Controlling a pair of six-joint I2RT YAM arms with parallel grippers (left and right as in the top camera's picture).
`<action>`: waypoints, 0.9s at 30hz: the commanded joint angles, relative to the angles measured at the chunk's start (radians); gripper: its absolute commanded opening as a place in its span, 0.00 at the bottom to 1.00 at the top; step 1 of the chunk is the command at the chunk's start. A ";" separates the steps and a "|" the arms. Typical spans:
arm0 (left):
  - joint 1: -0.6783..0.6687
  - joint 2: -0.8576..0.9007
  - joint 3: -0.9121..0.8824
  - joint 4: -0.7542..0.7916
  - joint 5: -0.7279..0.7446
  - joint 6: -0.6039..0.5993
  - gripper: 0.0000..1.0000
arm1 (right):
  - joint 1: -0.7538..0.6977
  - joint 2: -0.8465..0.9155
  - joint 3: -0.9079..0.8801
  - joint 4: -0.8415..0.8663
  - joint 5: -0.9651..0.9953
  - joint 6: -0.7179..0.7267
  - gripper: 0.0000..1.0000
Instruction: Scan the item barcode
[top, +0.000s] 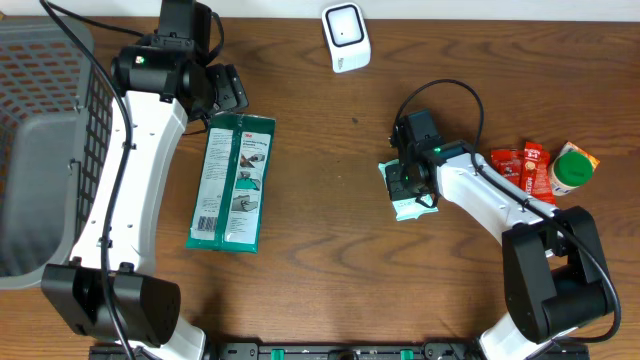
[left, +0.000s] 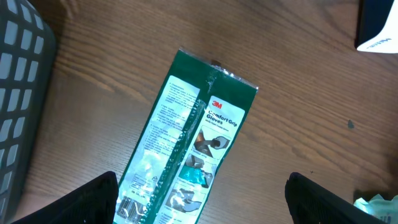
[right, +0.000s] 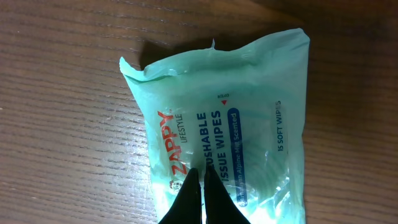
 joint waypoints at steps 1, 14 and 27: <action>0.003 -0.010 0.004 -0.002 -0.013 0.013 0.86 | 0.008 -0.005 0.009 -0.011 -0.018 0.018 0.01; 0.003 -0.010 0.004 -0.002 -0.013 0.013 0.86 | 0.006 -0.017 0.148 -0.012 -0.019 0.008 0.01; 0.003 -0.010 0.004 -0.002 -0.013 0.013 0.86 | 0.013 0.123 0.147 -0.005 -0.019 0.019 0.01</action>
